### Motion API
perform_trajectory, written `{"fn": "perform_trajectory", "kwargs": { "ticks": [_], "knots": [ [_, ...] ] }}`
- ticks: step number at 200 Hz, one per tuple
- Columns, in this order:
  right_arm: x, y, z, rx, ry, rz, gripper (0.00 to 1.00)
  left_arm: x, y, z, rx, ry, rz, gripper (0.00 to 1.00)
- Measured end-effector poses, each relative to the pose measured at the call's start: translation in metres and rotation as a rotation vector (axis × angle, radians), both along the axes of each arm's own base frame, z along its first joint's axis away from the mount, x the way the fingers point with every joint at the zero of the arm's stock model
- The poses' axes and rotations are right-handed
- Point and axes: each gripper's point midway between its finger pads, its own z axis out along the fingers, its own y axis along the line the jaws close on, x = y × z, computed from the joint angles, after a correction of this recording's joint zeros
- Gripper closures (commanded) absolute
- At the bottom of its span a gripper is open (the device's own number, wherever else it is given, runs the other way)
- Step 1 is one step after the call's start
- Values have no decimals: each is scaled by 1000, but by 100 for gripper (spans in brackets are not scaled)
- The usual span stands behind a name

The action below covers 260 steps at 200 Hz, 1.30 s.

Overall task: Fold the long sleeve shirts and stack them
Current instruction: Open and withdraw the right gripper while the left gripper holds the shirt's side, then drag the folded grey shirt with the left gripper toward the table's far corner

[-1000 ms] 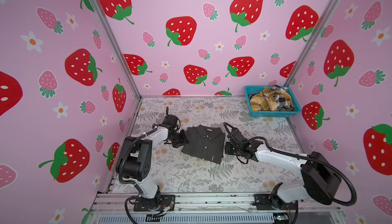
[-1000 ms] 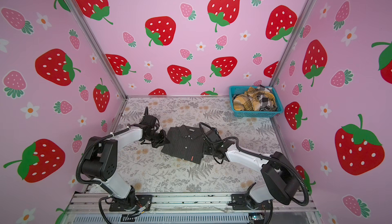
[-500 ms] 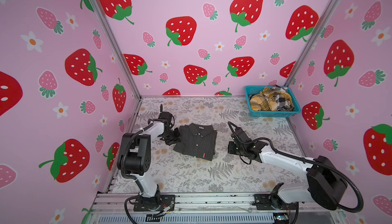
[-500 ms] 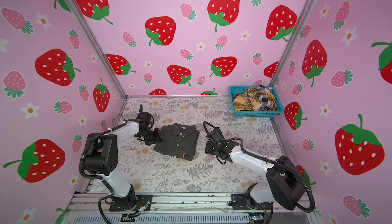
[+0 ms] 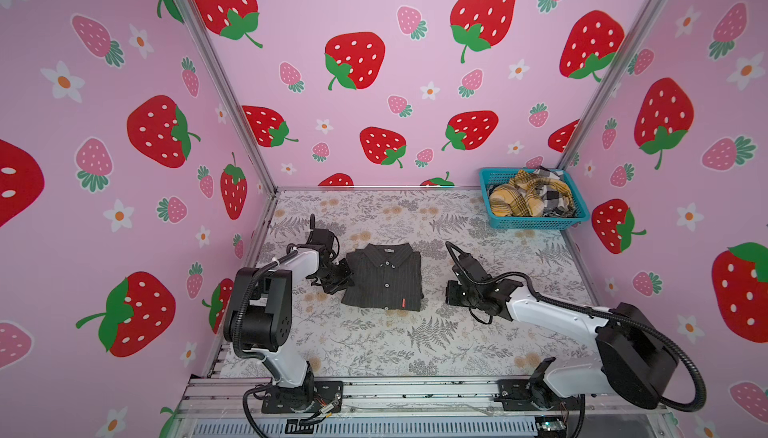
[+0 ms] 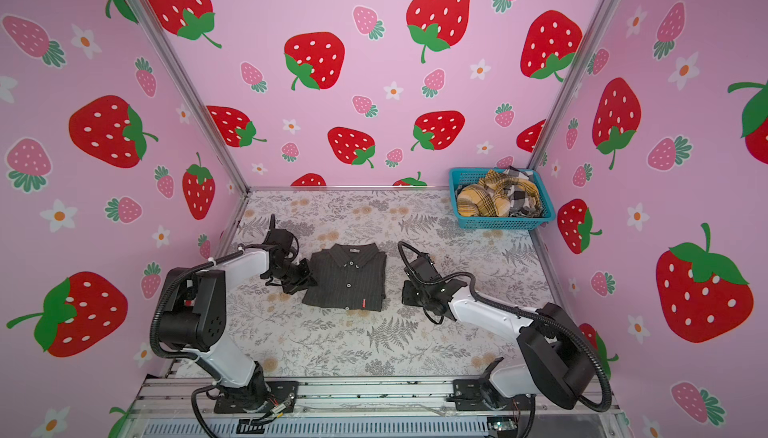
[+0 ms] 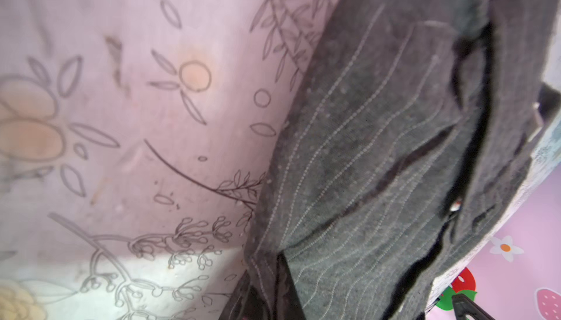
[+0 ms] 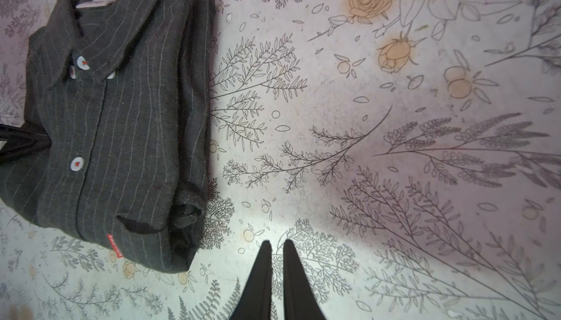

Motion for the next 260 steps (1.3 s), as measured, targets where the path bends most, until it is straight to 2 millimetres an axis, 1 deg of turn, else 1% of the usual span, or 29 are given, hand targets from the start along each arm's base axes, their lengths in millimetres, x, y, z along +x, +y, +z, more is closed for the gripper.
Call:
{"fn": "perform_trajectory", "kwargs": {
  "ticks": [36,73,105,161,181,218,237,260],
  "knots": [
    [-4,10,-3,17,9,30,87,-4,-2,0,-21,-7,17,100],
    [-11,30,-4,18,18,84,87,-3,-3,1,-27,-11,26,100],
    [-11,43,-1,24,13,105,87,-2,-4,1,-35,-14,30,100],
    [-9,49,6,33,-2,113,87,0,-2,4,-22,-14,29,100],
    [-8,48,8,26,-10,108,87,6,0,10,-6,-27,20,100],
    [-5,46,9,12,-18,101,88,26,6,20,30,-55,2,100],
    [-5,44,11,7,-24,96,87,34,16,22,50,-53,5,100],
    [-4,43,18,15,-41,94,87,43,36,22,91,-47,15,100]
  ]
}}
